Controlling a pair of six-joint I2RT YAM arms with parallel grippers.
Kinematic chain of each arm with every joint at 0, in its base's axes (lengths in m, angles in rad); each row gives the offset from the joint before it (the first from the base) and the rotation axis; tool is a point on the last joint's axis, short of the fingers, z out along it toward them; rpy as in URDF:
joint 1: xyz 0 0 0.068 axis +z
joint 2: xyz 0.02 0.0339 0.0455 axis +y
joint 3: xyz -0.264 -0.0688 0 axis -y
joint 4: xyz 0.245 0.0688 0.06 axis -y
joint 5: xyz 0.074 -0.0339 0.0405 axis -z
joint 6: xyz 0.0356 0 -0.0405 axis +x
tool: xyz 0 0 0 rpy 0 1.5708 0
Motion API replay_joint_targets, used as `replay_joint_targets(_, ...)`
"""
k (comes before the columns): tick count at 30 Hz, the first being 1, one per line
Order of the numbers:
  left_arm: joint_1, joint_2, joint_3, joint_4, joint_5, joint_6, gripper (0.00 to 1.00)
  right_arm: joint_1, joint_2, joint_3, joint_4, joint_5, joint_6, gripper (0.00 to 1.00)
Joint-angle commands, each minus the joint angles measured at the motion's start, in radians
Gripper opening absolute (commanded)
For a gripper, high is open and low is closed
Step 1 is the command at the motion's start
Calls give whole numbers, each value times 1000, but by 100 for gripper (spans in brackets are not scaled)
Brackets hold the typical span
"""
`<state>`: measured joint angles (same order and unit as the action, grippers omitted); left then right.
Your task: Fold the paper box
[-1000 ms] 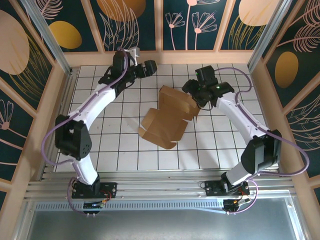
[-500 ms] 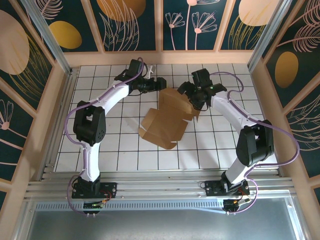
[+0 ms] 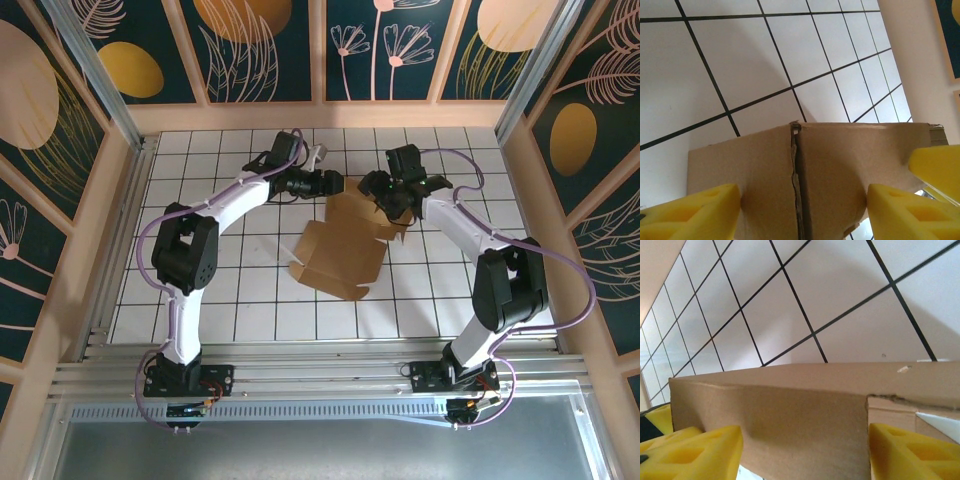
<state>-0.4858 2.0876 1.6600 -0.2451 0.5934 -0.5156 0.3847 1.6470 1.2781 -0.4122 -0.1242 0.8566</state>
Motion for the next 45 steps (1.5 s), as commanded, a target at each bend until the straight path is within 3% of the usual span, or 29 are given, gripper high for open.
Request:
replay_joint_targets(1,-10,-74,-66,50,-28,-42,67,-7,26,15,27,43,-77,65)
replay_joint_targets(10,-27,-183,-212,195,-107,-190,69,-7,92,113,-33,163,-265,61)
replay_joint_targets(13,-37,-204,-215,204,-139,-221,77,-8,106,131,-22,178,-300,57)
replay_joint_targets(19,-37,-229,-157,136,-316,-147,87,-4,104,152,-22,165,-330,58)
replay_joint_targets(24,-35,-150,-25,50,-348,-113,87,-3,73,126,-19,179,-341,59)
replay_joint_targets(28,-36,-77,51,17,-329,-148,82,2,58,100,-10,186,-356,60)
replay_joint_targets(32,-36,-46,57,52,-267,-197,73,8,45,111,-34,193,-352,63)
replay_joint_targets(36,-36,-28,47,44,-273,-212,66,11,2,111,-31,186,-335,64)
replay_joint_targets(45,-36,-23,21,29,-255,-223,59,9,-171,25,-76,221,-254,68)
